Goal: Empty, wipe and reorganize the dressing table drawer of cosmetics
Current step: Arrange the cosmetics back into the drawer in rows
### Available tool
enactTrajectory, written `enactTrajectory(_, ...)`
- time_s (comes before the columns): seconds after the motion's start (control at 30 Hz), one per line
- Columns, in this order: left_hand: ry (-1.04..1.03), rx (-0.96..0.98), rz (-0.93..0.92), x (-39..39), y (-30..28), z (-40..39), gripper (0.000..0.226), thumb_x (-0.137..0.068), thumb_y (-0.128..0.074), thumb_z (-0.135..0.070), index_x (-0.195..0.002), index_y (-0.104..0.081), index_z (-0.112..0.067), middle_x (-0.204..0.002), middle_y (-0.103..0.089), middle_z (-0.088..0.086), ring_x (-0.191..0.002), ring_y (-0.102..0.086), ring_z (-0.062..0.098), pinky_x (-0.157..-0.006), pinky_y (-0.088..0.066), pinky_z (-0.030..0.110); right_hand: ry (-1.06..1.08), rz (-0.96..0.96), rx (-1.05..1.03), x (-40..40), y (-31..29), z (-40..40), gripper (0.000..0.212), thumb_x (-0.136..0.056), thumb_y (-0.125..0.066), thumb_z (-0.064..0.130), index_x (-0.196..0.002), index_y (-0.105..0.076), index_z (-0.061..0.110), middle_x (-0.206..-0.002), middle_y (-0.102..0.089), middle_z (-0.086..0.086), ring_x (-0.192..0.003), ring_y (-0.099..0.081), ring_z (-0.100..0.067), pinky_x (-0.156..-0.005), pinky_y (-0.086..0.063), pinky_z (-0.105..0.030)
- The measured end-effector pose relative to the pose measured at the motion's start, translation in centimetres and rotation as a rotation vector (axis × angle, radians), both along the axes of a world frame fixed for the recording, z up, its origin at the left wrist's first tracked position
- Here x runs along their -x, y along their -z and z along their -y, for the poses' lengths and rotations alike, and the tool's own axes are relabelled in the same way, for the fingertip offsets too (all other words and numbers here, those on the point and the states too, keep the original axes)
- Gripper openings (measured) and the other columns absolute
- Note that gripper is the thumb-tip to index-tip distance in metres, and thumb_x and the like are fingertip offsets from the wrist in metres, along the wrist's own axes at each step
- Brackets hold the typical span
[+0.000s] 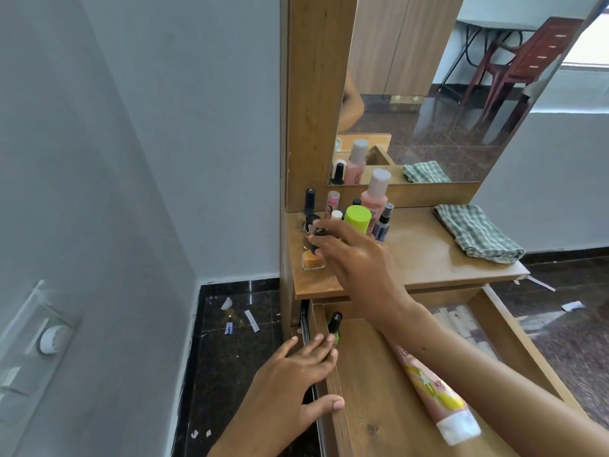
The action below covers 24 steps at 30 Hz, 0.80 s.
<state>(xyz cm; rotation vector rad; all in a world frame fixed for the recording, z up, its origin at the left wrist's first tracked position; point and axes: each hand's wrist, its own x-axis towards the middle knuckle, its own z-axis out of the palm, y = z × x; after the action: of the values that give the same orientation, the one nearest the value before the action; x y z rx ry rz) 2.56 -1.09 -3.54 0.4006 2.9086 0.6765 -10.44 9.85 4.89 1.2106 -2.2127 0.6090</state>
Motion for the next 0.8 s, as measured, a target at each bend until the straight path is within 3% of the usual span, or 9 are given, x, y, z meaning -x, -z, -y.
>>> enactTrajectory(0.07,-0.005,-0.015,-0.018,-0.1,0.0,0.0,0.066,-0.088,-0.035,-0.063,-0.144,-0.014,-0.034,-0.144,0.007,-0.026,-0.130,0.014,-0.016,-0.103,0.018,0.012,-0.040,0.039,0.002,-0.2,-0.6,-0.2,0.019,-0.073,-0.075,-0.006,-0.090,-0.071,0.001,-0.101,-0.066,-0.016,-0.083,-0.066,-0.030,-0.059,-0.057,-0.039)
enactTrajectory(0.13,-0.014,-0.031,-0.035,-0.2,0.0,0.0,0.065,-0.087,-0.035,-0.064,-0.143,-0.016,-0.036,-0.145,0.004,-0.027,-0.129,0.013,-0.018,-0.100,0.020,0.009,-0.087,0.099,0.026,-0.8,-1.4,-1.0,0.012,-0.079,-0.070,-0.004,-0.090,-0.070,0.001,-0.098,-0.064,-0.014,-0.084,-0.064,-0.028,-0.062,-0.055,-0.040)
enactTrajectory(0.23,-0.031,-0.046,-0.048,-0.4,0.0,0.0,0.066,-0.085,-0.035,-0.065,-0.142,-0.019,-0.035,-0.147,0.001,-0.025,-0.130,0.011,-0.018,-0.101,0.018,0.010,-0.114,0.234,0.061,-2.3,-3.0,-3.3,0.014,-0.083,-0.070,0.004,-0.097,-0.072,0.007,-0.100,-0.063,-0.004,-0.087,-0.063,-0.016,-0.072,-0.054,-0.029)
enactTrajectory(0.33,-0.039,-0.040,-0.060,-0.5,-0.1,-0.1,0.070,-0.083,-0.032,-0.066,-0.143,-0.019,-0.034,-0.148,0.001,-0.024,-0.131,0.010,-0.016,-0.106,0.015,0.013,-0.037,0.312,-0.032,-3.3,-3.4,-6.1,0.018,-0.076,-0.076,0.008,-0.092,-0.074,0.015,-0.093,-0.062,0.006,-0.076,-0.062,-0.007,-0.068,-0.054,-0.024)
enactTrajectory(0.43,-0.036,-0.033,-0.077,-0.6,-0.3,0.0,0.070,-0.082,-0.032,-0.065,-0.143,-0.022,-0.033,-0.146,-0.001,-0.025,-0.132,0.007,-0.014,-0.103,0.016,0.012,0.117,0.434,-0.130,-3.7,-1.4,-7.7,0.016,-0.072,-0.079,0.011,-0.084,-0.074,0.019,-0.084,-0.061,0.006,-0.067,-0.061,-0.013,-0.062,-0.053,-0.033)
enactTrajectory(0.53,-0.052,-0.059,-0.097,-0.7,-0.4,0.0,0.072,-0.078,-0.029,-0.068,-0.141,-0.027,-0.033,-0.147,-0.005,-0.024,-0.132,0.005,-0.016,-0.103,0.014,0.011,0.272,0.525,-0.177,-3.3,1.7,-8.1,0.014,-0.073,-0.079,0.018,-0.085,-0.074,0.023,-0.081,-0.055,0.009,-0.067,-0.054,-0.013,-0.060,-0.041,-0.026)
enactTrajectory(0.8,-0.042,-0.066,-0.116,-0.7,-0.1,-0.1,0.073,-0.078,-0.031,-0.069,-0.139,-0.033,-0.028,-0.145,-0.008,-0.022,-0.131,0.003,-0.017,-0.103,0.013,0.012,0.275,0.517,-0.248,-2.6,5.1,-6.1,0.015,-0.081,-0.071,0.028,-0.095,-0.072,0.021,-0.086,-0.056,0.007,-0.076,-0.061,-0.016,-0.063,-0.042,-0.023)
